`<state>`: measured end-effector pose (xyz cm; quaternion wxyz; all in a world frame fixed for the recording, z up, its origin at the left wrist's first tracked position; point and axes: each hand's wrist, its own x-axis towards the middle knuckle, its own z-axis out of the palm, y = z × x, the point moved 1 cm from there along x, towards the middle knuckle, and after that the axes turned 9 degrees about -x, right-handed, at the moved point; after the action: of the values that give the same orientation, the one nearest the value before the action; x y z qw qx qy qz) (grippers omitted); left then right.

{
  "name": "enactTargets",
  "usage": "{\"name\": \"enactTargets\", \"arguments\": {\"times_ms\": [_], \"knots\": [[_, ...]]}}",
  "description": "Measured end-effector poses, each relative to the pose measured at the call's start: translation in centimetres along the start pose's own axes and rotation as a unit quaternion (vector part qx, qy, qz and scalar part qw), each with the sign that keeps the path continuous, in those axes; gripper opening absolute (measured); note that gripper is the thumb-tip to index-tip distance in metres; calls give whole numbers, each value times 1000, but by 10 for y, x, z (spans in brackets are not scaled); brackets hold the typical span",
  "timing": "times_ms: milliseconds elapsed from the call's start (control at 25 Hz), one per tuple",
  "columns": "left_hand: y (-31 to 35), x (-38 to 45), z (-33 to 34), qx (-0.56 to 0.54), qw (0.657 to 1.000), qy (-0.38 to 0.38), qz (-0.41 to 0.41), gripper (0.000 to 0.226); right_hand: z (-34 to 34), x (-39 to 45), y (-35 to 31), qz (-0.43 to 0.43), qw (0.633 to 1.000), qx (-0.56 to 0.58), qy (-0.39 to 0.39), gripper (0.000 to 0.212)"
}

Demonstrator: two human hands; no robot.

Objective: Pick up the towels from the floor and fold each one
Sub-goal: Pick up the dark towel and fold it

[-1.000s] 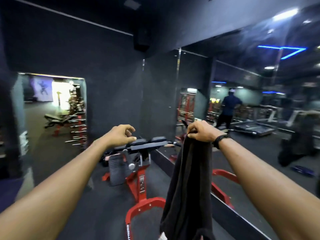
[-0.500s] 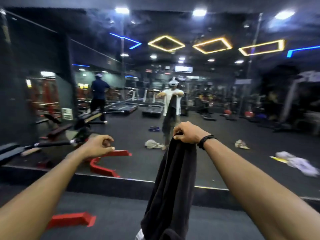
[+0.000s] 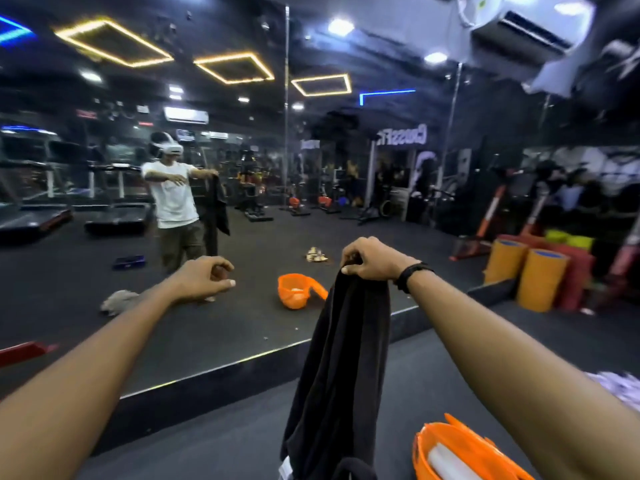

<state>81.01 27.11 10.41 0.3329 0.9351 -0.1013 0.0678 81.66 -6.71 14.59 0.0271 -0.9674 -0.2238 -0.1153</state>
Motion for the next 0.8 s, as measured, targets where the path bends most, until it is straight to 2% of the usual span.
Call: {"name": "enactTargets", "arguments": {"times_ms": [160, 400, 680, 800], "knots": [[84, 77, 87, -25, 997, -50, 59, 34, -10, -43, 109, 50, 999, -10, -4, 9], [213, 147, 206, -35, 977, -146, 149, 32, -11, -93, 229, 136, 991, -15, -3, 7], [357, 184, 353, -104, 919, -264, 274, 37, -16, -129, 334, 212, 976, -30, 34, 7], [399, 214, 407, -112, 901, -264, 326, 20, -16, -136, 377, 236, 970, -10, 58, 16]]}}
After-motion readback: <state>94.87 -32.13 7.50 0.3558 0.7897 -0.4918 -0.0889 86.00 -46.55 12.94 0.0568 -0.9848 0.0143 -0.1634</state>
